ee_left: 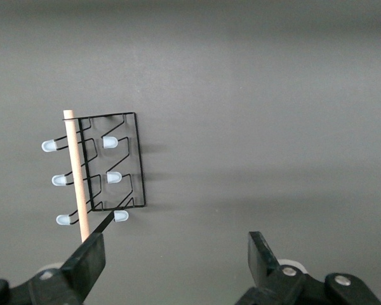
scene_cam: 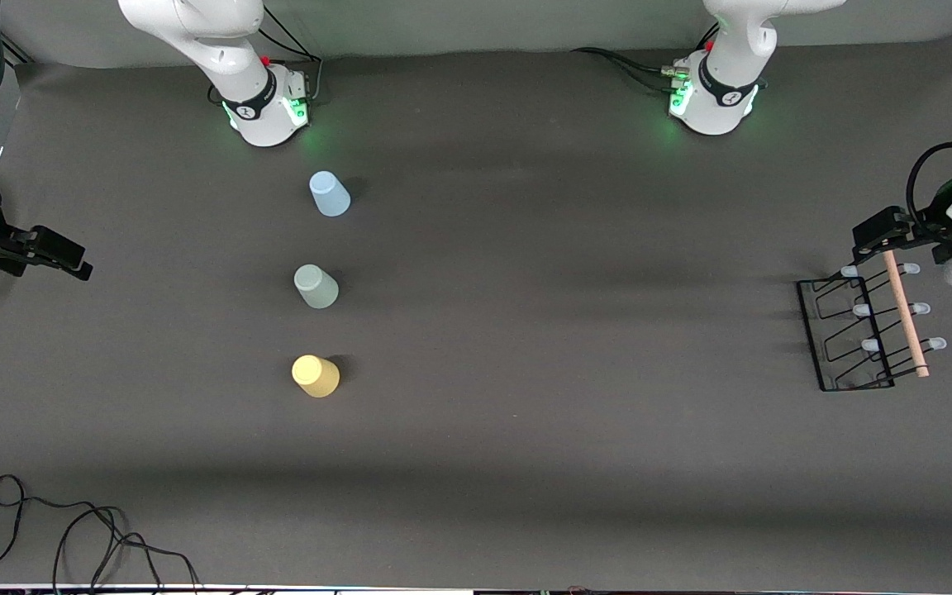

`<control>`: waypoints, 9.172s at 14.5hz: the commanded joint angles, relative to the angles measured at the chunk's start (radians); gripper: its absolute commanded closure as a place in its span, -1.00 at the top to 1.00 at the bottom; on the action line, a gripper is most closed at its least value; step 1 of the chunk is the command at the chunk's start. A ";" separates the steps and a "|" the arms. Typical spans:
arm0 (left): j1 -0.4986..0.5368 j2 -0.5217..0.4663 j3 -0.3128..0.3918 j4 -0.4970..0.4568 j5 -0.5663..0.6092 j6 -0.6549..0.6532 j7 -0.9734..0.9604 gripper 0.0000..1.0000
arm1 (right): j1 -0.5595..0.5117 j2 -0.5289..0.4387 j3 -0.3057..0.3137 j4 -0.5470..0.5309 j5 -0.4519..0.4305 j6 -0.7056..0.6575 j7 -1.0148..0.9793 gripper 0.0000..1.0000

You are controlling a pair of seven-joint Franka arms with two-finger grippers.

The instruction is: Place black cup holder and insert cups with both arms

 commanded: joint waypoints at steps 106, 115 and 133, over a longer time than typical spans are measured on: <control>-0.732 0.575 -0.006 0.169 0.027 0.476 -0.873 -1.00 | 0.517 0.190 -0.013 -0.249 0.083 0.353 0.797 -1.00; -0.698 0.512 0.004 0.223 0.032 0.362 -0.934 1.00 | 0.649 0.304 -0.012 -0.099 0.083 0.352 1.034 -1.00; 0.046 0.089 0.005 0.110 -0.001 -0.084 0.178 1.00 | 0.834 0.531 -0.019 0.065 0.030 0.364 1.292 -1.00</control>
